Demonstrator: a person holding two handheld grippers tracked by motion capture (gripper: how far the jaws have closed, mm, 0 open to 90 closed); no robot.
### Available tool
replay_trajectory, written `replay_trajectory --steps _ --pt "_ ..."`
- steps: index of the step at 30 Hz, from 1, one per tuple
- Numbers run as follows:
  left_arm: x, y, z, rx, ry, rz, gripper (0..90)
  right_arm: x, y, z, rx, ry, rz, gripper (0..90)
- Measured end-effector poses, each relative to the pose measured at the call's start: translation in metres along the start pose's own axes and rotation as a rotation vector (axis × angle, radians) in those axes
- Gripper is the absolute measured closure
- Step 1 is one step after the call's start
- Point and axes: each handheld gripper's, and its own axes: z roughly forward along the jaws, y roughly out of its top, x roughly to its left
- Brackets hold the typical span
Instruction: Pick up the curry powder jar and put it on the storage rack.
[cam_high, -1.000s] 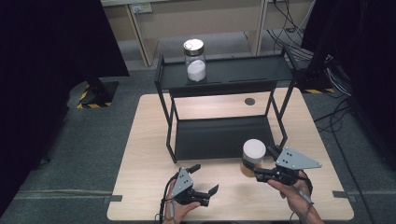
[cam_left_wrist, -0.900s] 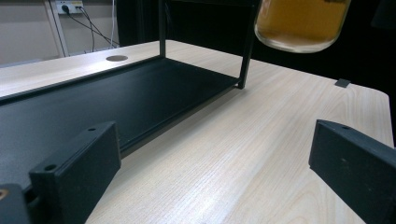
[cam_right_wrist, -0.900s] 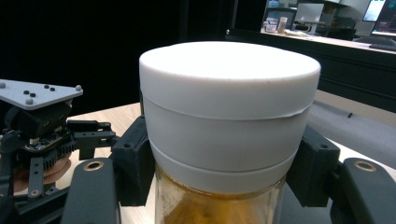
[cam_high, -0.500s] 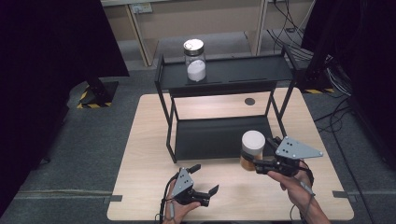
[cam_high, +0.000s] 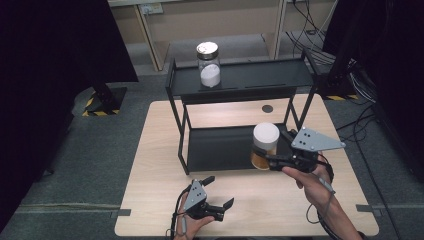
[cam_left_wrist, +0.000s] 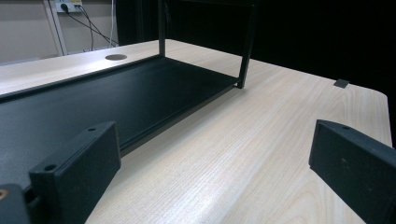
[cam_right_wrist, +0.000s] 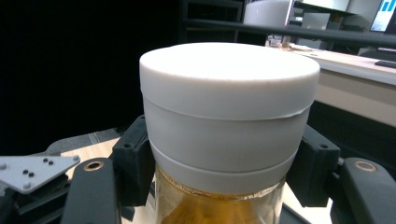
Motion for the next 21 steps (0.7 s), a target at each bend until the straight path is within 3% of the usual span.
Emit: replay_trajectory --steps 21 --pt "0.002 -0.001 0.001 0.006 0.007 -0.018 1.5 -0.013 0.043 0.006 0.000 0.005 -0.008 35.3"
